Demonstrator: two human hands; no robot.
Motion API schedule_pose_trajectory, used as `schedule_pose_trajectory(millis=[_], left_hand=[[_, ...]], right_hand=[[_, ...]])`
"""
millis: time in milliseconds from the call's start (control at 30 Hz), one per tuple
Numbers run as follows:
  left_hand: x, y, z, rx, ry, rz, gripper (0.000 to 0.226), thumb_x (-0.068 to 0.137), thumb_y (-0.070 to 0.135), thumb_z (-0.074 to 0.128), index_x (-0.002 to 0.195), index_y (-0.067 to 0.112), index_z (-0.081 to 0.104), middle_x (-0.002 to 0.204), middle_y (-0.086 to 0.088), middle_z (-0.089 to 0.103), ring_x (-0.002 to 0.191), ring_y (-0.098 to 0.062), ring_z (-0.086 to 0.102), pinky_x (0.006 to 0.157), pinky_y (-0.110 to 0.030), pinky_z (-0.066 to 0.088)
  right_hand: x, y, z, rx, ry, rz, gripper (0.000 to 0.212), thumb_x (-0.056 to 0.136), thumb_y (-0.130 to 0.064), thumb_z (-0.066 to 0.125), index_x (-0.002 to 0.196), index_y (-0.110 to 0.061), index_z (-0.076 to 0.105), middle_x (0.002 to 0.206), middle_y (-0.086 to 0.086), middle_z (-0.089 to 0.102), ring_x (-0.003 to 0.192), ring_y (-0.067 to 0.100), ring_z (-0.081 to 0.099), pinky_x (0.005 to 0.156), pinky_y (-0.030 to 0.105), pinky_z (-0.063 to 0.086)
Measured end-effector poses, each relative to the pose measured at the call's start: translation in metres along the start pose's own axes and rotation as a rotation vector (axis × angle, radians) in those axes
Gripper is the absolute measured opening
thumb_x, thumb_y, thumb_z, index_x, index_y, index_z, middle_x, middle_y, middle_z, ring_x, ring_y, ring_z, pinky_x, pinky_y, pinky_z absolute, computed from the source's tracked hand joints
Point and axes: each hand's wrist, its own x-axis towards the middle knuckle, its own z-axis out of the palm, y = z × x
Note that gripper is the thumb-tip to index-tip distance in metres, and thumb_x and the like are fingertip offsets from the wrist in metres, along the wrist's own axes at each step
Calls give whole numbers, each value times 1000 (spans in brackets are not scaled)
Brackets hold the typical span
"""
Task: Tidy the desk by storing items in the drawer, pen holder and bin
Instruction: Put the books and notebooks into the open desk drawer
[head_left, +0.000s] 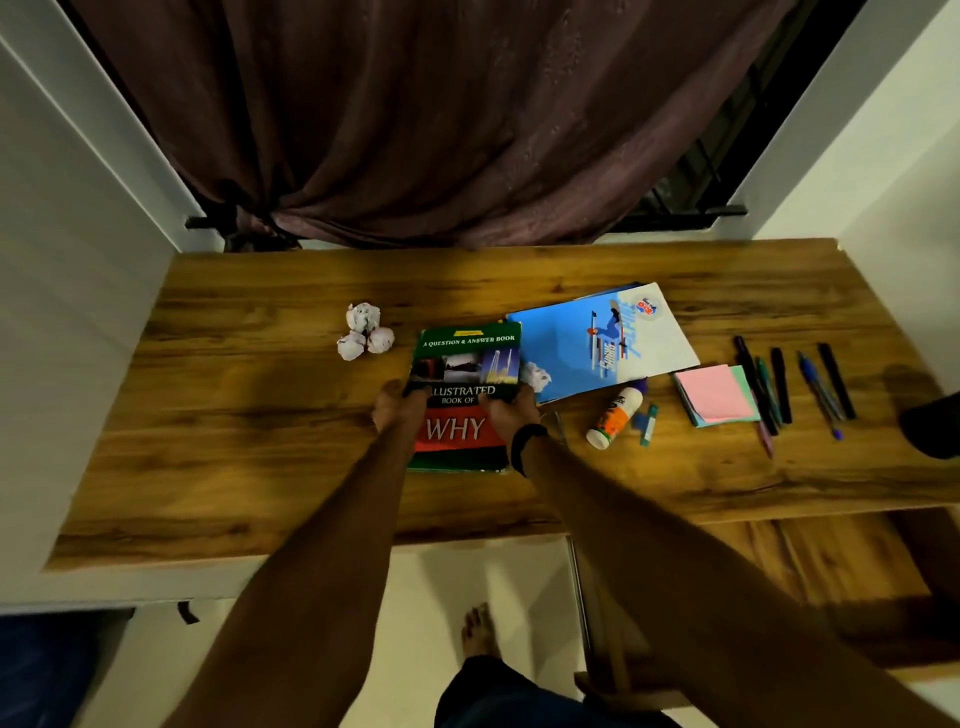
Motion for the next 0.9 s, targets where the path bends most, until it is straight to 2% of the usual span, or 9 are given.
schedule_pose_trajectory(millis=[167, 300, 400, 467, 533, 667, 767, 833, 900], left_hand=[[-25, 13, -8, -383, -90, -30, 38, 87, 38, 67, 122, 27, 60, 116, -8, 66, 93, -27, 65, 78, -41, 57], [-71, 29, 15, -514, -232, 96, 7, 88, 33, 67, 93, 28, 65, 104, -8, 71, 84, -27, 69, 76, -45, 59], [-110, 20, 51, -376, -125, 267, 25, 85, 52, 64, 82, 28, 71, 90, -5, 73, 90, -32, 69, 84, -53, 56], [-137, -3, 83, -175, -90, 402, 47, 86, 65, 51, 96, 24, 71, 95, -12, 73, 94, -35, 67, 86, -51, 54], [-177, -27, 107, 50, -76, 504, 44, 92, 58, 45, 107, 21, 64, 102, -13, 71, 95, -34, 66, 82, -43, 54], [-255, -81, 155, 408, 19, 632, 39, 80, 26, 64, 116, 14, 56, 112, -13, 64, 103, -37, 59, 79, -44, 51], [-293, -116, 184, 494, 95, 443, 57, 76, 32, 69, 123, 7, 47, 120, -17, 53, 111, -40, 52, 89, -48, 48], [-328, -145, 202, 548, 19, 158, 83, 74, 40, 71, 138, 7, 30, 132, -16, 45, 119, -37, 48, 97, -45, 42], [-348, -167, 211, 597, -77, 30, 82, 77, 43, 68, 138, 9, 26, 131, -14, 51, 117, -34, 54, 97, -42, 40]], right_hand=[[-20, -18, -53, 195, -105, -24, 39, 90, -9, 64, 125, -11, 47, 117, 2, 58, 109, 19, 54, 94, 32, 40], [-24, 6, -121, 339, -107, -54, 23, 89, -22, 65, 111, -18, 57, 103, 10, 72, 87, 28, 71, 80, 43, 58], [-31, 34, -181, 406, -41, -66, 19, 92, -24, 62, 109, -16, 59, 87, 8, 74, 65, 21, 71, 62, 35, 59], [-37, 55, -222, 399, -34, -59, 13, 93, -26, 62, 102, -16, 60, 88, 11, 73, 63, 22, 71, 63, 37, 59], [-44, 75, -259, 376, -39, -60, 7, 93, -25, 61, 92, -18, 60, 88, 14, 71, 62, 24, 70, 67, 40, 59], [-60, 114, -325, 327, -112, -61, 8, 93, -24, 61, 90, -17, 59, 86, 15, 70, 62, 25, 68, 68, 42, 58], [-64, 147, -356, 306, -136, -54, 8, 92, -24, 63, 95, -17, 60, 90, 13, 71, 67, 26, 69, 69, 43, 58], [-75, 179, -376, 253, -161, -45, 19, 91, -26, 64, 106, -15, 60, 96, 15, 72, 71, 27, 70, 70, 44, 60], [-90, 202, -390, 224, -191, 2, 23, 92, -27, 62, 112, -15, 59, 97, 15, 72, 70, 26, 71, 64, 39, 60]])
